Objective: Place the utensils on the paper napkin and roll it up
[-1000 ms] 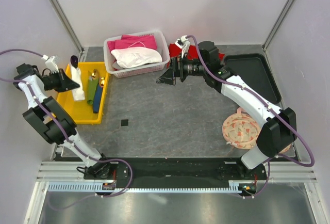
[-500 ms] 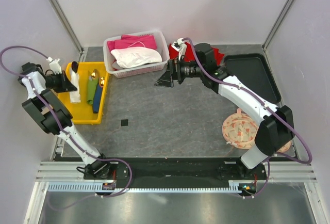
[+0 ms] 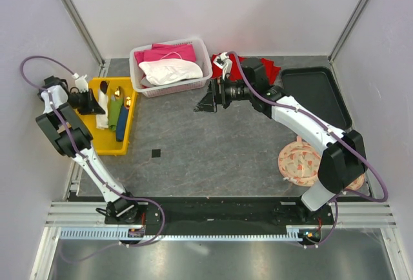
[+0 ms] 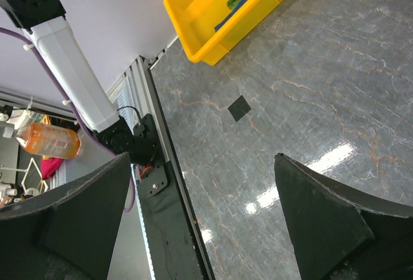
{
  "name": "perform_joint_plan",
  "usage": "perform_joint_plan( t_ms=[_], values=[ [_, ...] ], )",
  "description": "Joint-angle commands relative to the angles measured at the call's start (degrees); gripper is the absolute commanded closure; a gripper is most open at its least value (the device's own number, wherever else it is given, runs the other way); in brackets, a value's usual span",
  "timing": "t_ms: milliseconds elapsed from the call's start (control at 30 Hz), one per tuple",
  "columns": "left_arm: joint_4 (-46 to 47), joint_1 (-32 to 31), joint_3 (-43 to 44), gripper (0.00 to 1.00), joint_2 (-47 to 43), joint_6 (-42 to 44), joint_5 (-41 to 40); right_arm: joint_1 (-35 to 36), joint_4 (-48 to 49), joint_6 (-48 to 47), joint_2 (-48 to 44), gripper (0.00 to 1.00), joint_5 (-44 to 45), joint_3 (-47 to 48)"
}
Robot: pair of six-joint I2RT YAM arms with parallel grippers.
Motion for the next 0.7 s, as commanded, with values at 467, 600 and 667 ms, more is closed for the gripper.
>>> perform_joint_plan(
  t_ms=[467,600,667],
  values=[
    [0.73,0.18,7.33,0.98,8.68,-5.86,0.21,0.21,1.9,-1.05,-2.16,0.02,-1.23,-1.46],
    [0.2,0.09,8.74,0.98,10.44,-5.77,-0.49,0.21,1.9,-1.13,-2.24,0.02,-1.14,-1.81],
    [0.02,0.0,9.45,0.98,11.23,-5.68,-0.58,0.21,1.9,-1.13,-2.16,0.02,-1.23,-1.81]
  ],
)
